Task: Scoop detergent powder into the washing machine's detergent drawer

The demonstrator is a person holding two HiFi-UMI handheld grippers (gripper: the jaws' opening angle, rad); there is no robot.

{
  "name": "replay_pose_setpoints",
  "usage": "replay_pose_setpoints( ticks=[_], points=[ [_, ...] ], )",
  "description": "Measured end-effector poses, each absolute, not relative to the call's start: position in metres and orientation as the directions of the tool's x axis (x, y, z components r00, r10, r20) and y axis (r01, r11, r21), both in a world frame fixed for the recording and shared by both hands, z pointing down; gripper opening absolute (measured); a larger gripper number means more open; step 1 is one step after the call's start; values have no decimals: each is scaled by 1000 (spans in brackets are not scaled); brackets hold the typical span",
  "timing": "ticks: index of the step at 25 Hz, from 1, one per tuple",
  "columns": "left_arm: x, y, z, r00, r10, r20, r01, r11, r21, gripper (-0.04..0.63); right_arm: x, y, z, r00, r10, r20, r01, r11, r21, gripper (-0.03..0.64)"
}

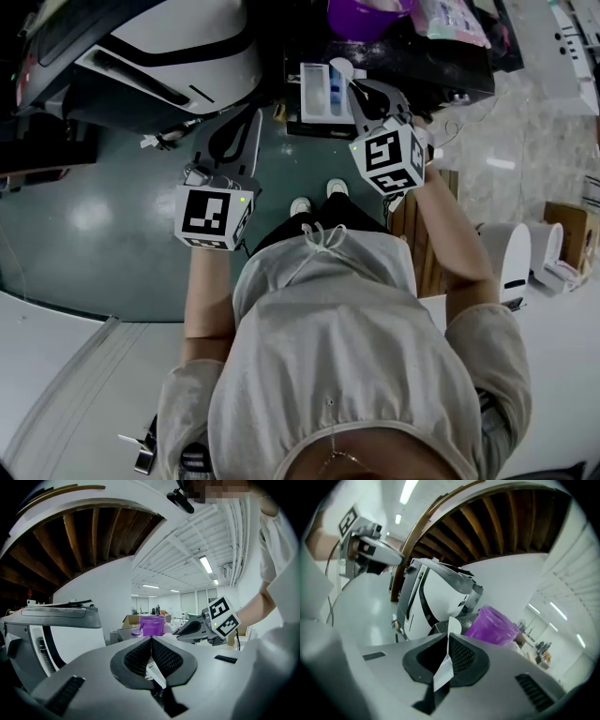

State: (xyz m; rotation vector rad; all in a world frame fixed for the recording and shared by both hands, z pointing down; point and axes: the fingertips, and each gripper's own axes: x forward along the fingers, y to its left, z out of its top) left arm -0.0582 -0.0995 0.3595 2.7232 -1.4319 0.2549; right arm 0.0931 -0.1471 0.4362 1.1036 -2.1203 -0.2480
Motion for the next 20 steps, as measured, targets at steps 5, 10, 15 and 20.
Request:
replay_pose_setpoints(
  ticks=[5,10,15,20],
  points=[
    [-55,-106,342,541,-827,152,-830,-554,-61,21,97,-148,407,-472,-751,462,-765,609,209,15],
    [-50,-110,321,533,-838,120,-833,-544,-101,21,115,-151,376,-487,-796,359,-838,542,68,15],
    [-41,-115,301,540,-838,84,-827,-546,-132,21,134,-148,348,-451,-854,259,-878,477,45,15],
    [-33,-114,280,556,-830,50,-815,-556,-163,21,150,-139,317,-416,-893,171,-903,428,42,15]
  ],
)
